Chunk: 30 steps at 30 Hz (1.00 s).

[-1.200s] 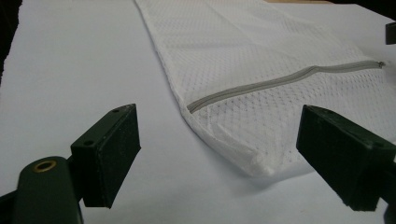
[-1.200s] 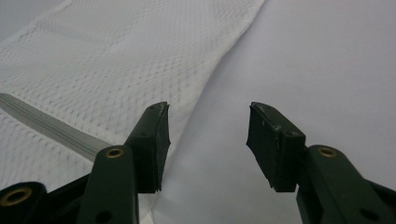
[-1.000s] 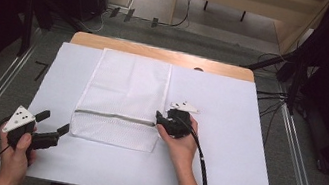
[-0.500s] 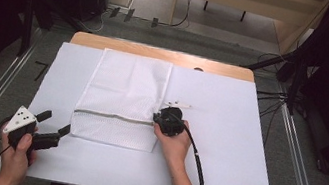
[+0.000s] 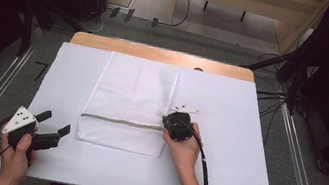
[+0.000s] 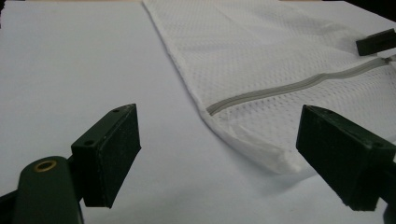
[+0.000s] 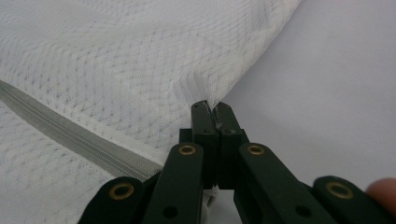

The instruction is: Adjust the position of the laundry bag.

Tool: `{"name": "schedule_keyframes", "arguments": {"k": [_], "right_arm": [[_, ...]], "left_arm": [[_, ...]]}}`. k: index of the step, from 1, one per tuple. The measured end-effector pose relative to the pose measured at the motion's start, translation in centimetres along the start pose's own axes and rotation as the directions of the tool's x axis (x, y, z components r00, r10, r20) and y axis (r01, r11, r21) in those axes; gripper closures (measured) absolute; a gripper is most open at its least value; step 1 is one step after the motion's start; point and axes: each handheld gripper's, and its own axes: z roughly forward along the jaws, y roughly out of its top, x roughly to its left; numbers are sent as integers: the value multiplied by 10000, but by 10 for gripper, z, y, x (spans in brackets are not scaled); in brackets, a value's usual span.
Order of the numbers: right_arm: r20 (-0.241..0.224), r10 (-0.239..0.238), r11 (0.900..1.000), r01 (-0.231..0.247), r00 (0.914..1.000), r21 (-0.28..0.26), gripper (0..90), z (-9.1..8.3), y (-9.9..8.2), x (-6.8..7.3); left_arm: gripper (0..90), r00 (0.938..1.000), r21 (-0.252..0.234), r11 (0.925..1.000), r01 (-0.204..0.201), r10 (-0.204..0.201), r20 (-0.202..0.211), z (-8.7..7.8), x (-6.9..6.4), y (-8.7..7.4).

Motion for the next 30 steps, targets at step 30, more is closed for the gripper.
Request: {"name": "schedule_keyframes", "arguments": {"k": [30], "right_arm": [[1492, 276, 9988, -213, 9884, -434, 775, -67, -57, -84]], "left_arm": [[140, 9989, 190, 9998, 47, -56, 457, 1, -21, -3]]}}
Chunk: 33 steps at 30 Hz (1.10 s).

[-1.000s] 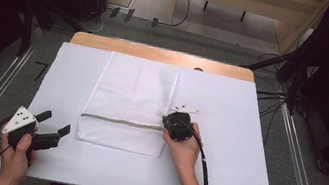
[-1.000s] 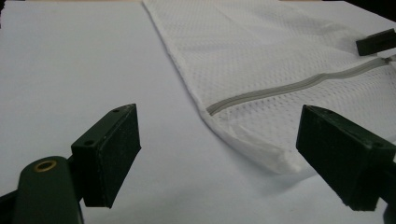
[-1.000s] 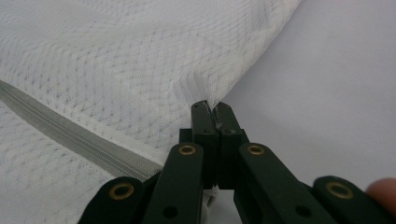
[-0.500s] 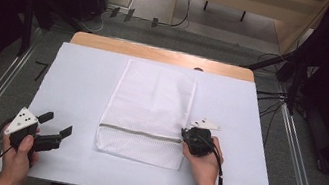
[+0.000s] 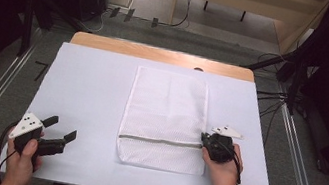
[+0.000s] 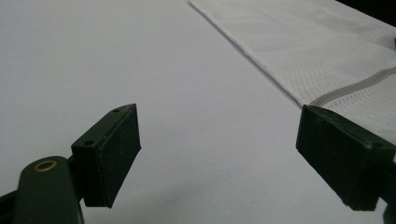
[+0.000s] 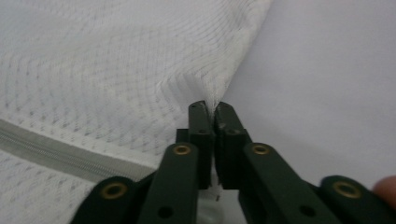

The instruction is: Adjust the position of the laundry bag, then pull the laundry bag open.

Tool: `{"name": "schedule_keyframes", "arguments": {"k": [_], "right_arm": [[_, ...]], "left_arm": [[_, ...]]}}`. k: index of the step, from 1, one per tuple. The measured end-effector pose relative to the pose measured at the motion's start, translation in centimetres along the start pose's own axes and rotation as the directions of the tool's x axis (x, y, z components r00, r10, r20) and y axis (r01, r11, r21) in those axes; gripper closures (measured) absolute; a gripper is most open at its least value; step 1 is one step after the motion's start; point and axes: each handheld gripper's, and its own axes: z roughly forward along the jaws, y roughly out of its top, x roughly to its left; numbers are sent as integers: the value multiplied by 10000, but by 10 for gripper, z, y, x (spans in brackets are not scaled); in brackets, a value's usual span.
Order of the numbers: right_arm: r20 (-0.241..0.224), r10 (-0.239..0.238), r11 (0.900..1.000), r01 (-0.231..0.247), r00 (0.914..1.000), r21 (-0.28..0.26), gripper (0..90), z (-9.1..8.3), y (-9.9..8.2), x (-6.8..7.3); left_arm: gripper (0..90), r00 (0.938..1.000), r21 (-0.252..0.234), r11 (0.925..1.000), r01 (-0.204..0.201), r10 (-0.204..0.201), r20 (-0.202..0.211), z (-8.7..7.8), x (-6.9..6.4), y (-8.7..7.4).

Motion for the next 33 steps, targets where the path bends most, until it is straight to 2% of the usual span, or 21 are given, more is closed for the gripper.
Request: {"name": "schedule_keyframes", "arguments": {"k": [1, 2, 4, 5, 6, 7, 10, 12, 13, 18, 21, 24, 25, 26, 28, 29, 30, 31, 33], "right_arm": [[-185, 343, 9988, -350, 9992, -349, 649, -6, -1, -3], [-185, 343, 9988, -350, 9992, -349, 649, -6, -1, -3], [-180, 612, 9960, -623, 9980, -634, 567, -14, -5, -5], [-197, 1011, 9912, -1024, 9947, -834, 511, -24, -13, -6], [-197, 1011, 9912, -1024, 9947, -834, 511, -24, -13, -6], [-221, 1186, 9895, -1200, 9927, -802, 459, -31, -22, -4], [-145, 1180, 9904, -1188, 9929, -706, 419, -39, -32, 1], [-41, 1105, 9928, -1105, 9939, -460, 365, -45, -41, 6], [150, 1299, 9913, -1296, 9914, -216, 325, -48, -49, 9], [-129, 1533, 9881, -1531, 9881, 109, 283, -49, -56, 11], [-297, 1305, 9913, -1300, 9910, 186, 255, -44, -54, 17], [-270, 1246, 9920, -1239, 9918, 247, 254, -38, -54, 20], [-8, 1114, 9934, -1113, 9938, 283, 254, -35, -52, 25], [-8, 1114, 9934, -1113, 9938, 283, 254, -35, -52, 25], [379, 777, 9963, -790, 9963, 329, 282, -31, -51, 31], [379, 777, 9963, -790, 9963, 329, 282, -31, -51, 31], [745, 362, 9987, -387, 9966, 325, 345, -31, -52, 37], [709, 276, 9991, -298, 9971, 302, 391, -31, -52, 39], [762, 382, 9988, -405, 9964, 283, 424, -31, -52, 41]], "left_arm": [[140, 10000, 1, 10000, 2, -2, -20, 0, -1, 0], [140, 10000, 17, 10000, -10, 10, -18, 0, -1, 0], [140, 10000, 47, 10000, 15, -15, -1, 0, -2, -1], [141, 10000, 53, 10000, 26, -26, 12, 0, -2, -1], [141, 10000, 41, 10000, 39, -40, 55, 0, -2, -1], [140, 10000, 15, 10000, 40, -41, 55, 0, -3, -1], [141, 10000, 16, 10000, 32, -32, 70, -1, -4, -1], [141, 10000, 23, 10000, 26, -27, 80, -1, -4, -1], [141, 9999, 6, 10000, 21, -21, 112, -1, -5, -1], [141, 9995, 72, 9999, -106, 104, 306, 2, -9, 0], [141, 9988, 130, 9996, -255, 250, 413, 5, -15, 0], [141, 9983, 124, 9992, -367, 361, 466, 5, -18, 0], [141, 9982, 119, 9993, -362, 356, 485, 7, -21, 0], [141, 9982, 119, 9993, -362, 356, 485, 7, -21, 0], [141, 9974, 123, 9989, -449, 441, 578, 9, -25, 1], [142, 9974, 123, 9989, -449, 441, 578, 9, -25, 1], [142, 9971, 138, 9986, -517, 509, 567, 10, -26, 1], [142, 9960, 177, 9980, -610, 597, 672, 11, -29, 0], [143, 9946, 211, 9973, -698, 679, 780, 12, -33, 0]]}}
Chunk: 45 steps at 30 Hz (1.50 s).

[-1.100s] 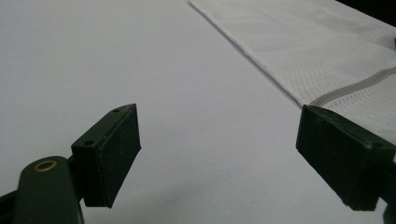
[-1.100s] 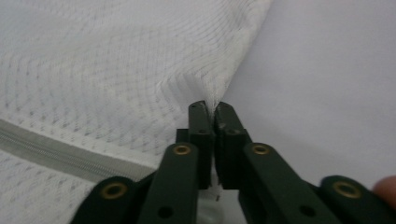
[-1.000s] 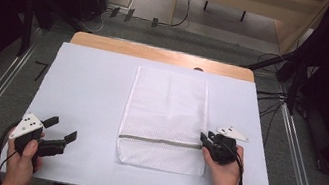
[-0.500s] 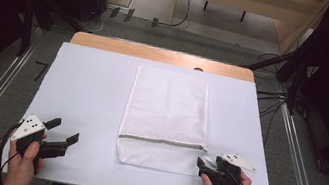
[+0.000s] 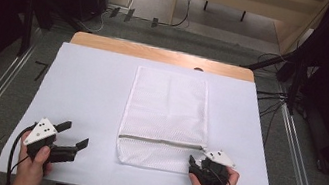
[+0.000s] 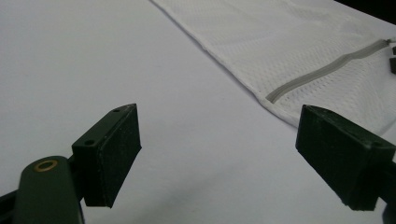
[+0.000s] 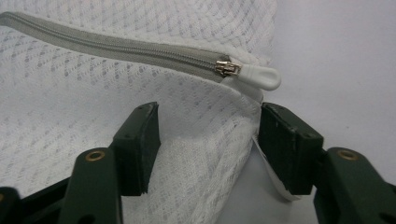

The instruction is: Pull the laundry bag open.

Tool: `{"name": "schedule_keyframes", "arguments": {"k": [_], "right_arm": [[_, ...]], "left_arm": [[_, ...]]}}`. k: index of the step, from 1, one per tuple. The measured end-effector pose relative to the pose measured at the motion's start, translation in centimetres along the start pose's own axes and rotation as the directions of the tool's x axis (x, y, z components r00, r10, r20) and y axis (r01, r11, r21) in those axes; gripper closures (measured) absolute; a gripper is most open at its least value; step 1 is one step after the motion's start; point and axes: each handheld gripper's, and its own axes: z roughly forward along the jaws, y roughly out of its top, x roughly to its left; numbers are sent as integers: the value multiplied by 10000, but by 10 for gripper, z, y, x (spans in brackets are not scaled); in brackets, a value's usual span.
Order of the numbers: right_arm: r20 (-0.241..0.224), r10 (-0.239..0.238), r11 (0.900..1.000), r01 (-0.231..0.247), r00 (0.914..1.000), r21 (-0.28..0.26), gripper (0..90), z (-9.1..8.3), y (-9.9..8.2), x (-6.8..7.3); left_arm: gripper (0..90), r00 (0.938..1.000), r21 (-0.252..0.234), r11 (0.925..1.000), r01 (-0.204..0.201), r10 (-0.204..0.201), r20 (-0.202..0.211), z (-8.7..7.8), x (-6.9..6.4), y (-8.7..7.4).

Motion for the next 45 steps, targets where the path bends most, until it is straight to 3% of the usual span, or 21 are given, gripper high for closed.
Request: {"name": "schedule_keyframes", "arguments": {"k": [3, 6, 7, 10, 11, 14, 16, 19, 21, 23, 24, 25, 26, 28, 29, 30, 31, 32, 37, 42, 45], "right_arm": [[22, 167, 9999, -167, 9999, -5, 488, 0, 0, 2], [109, 519, 9986, -518, 9986, -123, 717, -2, 0, -1], [109, 519, 9986, -518, 9986, -123, 717, -2, 0, -1], [-208, 938, 9955, -941, 9954, -132, 881, -2, 0, -6], [-208, 938, 9955, -941, 9954, -132, 881, -2, 0, -6], [-336, 663, 9972, -674, 9972, -327, 896, -4, 1, -3], [-272, 423, 9976, -437, 9987, -540, 896, -6, 2, 1], [-167, 100, 9964, -114, 9998, -839, 896, -9, 4, 6], [-136, -13, 9962, 1, 9999, -873, 896, -10, 4, 8], [-90, -218, 9951, 208, 9997, -962, 895, -11, 5, 11], [-129, -328, 9941, 313, 9994, -1034, 895, -12, 5, 13], [-129, -328, 9941, 313, 9994, -1034, 895, -12, 5, 13], [-146, -338, 9940, 321, 9993, -1043, 896, -13, 6, 14], [-164, -428, 9928, 407, 9989, -1124, 896, -14, 6, 14], [-160, -521, 9914, 498, 9985, -1214, 896, -16, 6, 15], [-161, -555, 9908, 530, 9983, -1245, 896, -17, 7, 15], [-161, -555, 9908, 530, 9983, -1245, 896, -17, 7, 15], [-217, -658, 9891, 624, 9976, -1334, 896, -18, 7, 16], [-348, -831, 9858, 771, 9959, -1493, 896, -20, 8, 19], [-610, -963, 9776, 829, 9935, -1934, 896, -25, 10, 22], [-905, -1142, 9696, 911, 9893, -2272, 897, -29, 11, 25]], "left_arm": [[143, 9999, -45, 10000, 58, -57, 143, 2, -5, 1], [143, 9980, 75, 9999, -93, 88, 619, 12, -22, 5], [143, 9980, 75, 9999, -93, 88, 619, 12, -22, 5], [144, 9923, 339, 9988, -357, 314, 1201, 28, -44, 12], [144, 9923, 339, 9988, -357, 314, 1201, 28, -44, 12], [144, 9842, 539, 9970, -555, 455, 1712, 45, -67, 21], [150, 9837, 587, 9966, -581, 471, 1737, 50, -73, 24], [178, 9809, 1025, 9902, -946, 752, 1794, 72, -101, 36], [217, 9797, 1072, 9903, -887, 673, 1888, 77, -108, 39], [218, 9729, 936, 9923, -808, 581, 2236, 86, -118, 44], [293, 9795, 899, 9931, -753, 568, 1931, 97, -128, 49], [377, 9795, 899, 9931, -753, 568, 1931, 97, -128, 49], [377, 9820, 977, 9928, -695, 509, 1819, 103, -131, 51], [490, 9788, 1140, 9923, -485, 245, 2032, 115, -135, 56], [594, 9760, 1252, 9910, -480, 199, 2167, 121, -136, 58], [613, 9689, 1326, 9905, -363, 24, 2473, 132, -141, 62], [632, 9689, 1326, 9905, -363, 24, 2473, 132, -141, 62], [649, 9634, 1520, 9875, -426, 3, 2679, 141, -146, 66], [755, 9618, 1904, 9802, -534, -8, 2738, 160, -155, 68], [881, 9613, 2812, 9577, -618, -187, 2749, 178, -159, 58], [894, 9602, 3102, 9475, -776, -126, 2790, 182, -161, 54]]}}
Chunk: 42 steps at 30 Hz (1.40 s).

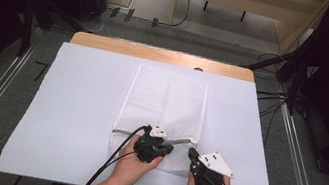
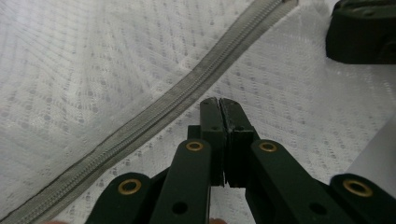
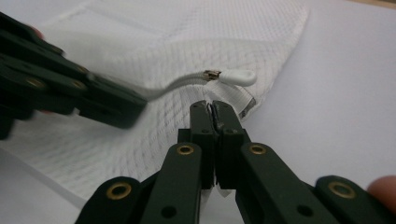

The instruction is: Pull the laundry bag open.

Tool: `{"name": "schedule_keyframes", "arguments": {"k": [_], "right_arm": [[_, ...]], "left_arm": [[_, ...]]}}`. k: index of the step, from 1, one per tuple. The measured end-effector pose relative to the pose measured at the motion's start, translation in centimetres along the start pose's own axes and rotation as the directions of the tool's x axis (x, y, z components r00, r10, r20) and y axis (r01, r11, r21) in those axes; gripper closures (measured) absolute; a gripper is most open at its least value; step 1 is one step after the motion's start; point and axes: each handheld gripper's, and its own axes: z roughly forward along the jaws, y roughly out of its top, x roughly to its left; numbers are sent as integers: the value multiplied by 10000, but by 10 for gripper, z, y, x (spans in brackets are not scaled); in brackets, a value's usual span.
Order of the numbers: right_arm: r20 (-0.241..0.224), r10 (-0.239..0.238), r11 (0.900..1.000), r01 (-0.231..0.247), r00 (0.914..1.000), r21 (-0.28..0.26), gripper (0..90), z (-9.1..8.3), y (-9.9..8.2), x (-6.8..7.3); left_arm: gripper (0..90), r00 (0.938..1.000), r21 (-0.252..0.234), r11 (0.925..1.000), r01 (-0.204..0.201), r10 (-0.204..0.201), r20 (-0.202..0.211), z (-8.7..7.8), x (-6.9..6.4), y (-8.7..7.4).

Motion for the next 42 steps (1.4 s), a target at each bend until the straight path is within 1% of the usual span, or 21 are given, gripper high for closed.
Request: {"name": "schedule_keyframes", "arguments": {"k": [2, 3, 4, 6, 7, 11, 15, 16, 19, 21, 23, 25, 27, 28, 29, 31, 32, 34, 37, 40, 42], "right_arm": [[-41, -95, 9999, 94, 9999, -116, 898, 0, 1, 2], [-108, -191, 9996, 189, 9998, -210, 898, -1, 2, 5], [-108, -191, 9996, 189, 9998, -210, 898, -1, 2, 5], [-147, -274, 9994, 271, 9995, -214, 898, 0, 2, 8], [-167, -276, 9994, 272, 9995, -207, 898, 0, 2, 8], [-167, -326, 9994, 324, 9993, -141, 898, 1, 2, 9], [-185, -417, 9991, 415, 9990, -126, 898, 2, 2, 10], [-199, -423, 9991, 422, 9989, -60, 898, 3, 1, 10], [-203, -414, 9991, 414, 9989, 1, 898, 3, 1, 11], [-209, -473, 9989, 474, 9987, 37, 898, 4, 0, 10], [-224, -525, 9986, 527, 9984, 79, 899, 5, 0, 11], [-196, -546, 9984, 548, 9983, 116, 899, 5, 0, 12], [-235, -677, 9976, 680, 9974, 121, 898, 6, -1, 14], [-235, -677, 9976, 680, 9974, 121, 898, 6, -1, 14], [-211, -756, 9970, 759, 9969, 125, 898, 6, -1, 16], [-219, -769, 9969, 772, 9968, 122, 898, 5, -1, 16], [-188, -824, 9965, 826, 9964, 118, 899, 5, -1, 16], [-190, -825, 9965, 827, 9964, 127, 899, 5, -1, 16], [-170, -826, 9964, 829, 9964, 156, 899, 5, -1, 16], [-140, -822, 9965, 824, 9965, 143, 899, 5, -1, 15], [-144, -816, 9965, 818, 9966, 140, 899, 5, -1, 15]], "left_arm": [[877, 9999, -107, 9999, 103, -102, 131, -1, -1, 1], [860, 9988, -398, 9988, 292, -275, 413, -7, 0, 3], [848, 9988, -398, 9988, 292, -275, 413, -7, 0, 3], [829, 9978, -854, 9953, 463, -420, 519, -15, 0, 6], [815, 9973, -1258, 9907, 520, -449, 588, -22, 0, 11], [764, 9967, -1627, 9849, 593, -493, 646, -27, -2, 21], [701, 9963, -1569, 9856, 627, -524, 687, -23, -9, 29], [646, 9955, -1596, 9844, 737, -630, 711, -20, -13, 33], [623, 9930, -1571, 9826, 991, -874, 796, -17, -17, 39], [574, 9913, -1317, 9845, 1163, -1068, 767, -11, -21, 46], [524, 9915, -1059, 9874, 1175, -1107, 680, -6, -25, 51], [500, 9908, -1075, 9864, 1244, -1177, 661, -4, -26, 52], [454, 9887, -929, 9846, 1479, -1449, 381, 1, -28, 57], [436, 9887, -929, 9846, 1479, -1449, 381, 1, -28, 57], [432, 9896, -829, 9861, 1437, -1429, 150, 3, -28, 57], [446, 9902, -740, 9875, 1394, -1393, 59, 4, -28, 57], [537, 9914, -670, 9893, 1298, -1308, -99, 4, -28, 56], [576, 9912, -641, 9892, 1317, -1321, -15, 1, -24, 55], [636, 9890, -786, 9862, 1460, -1436, 353, -9, -18, 55], [682, 9880, -835, 9850, 1512, -1480, 431, -12, -14, 53], [704, 9803, -861, 9782, 1890, -1829, 742, -14, -8, 49]]}}
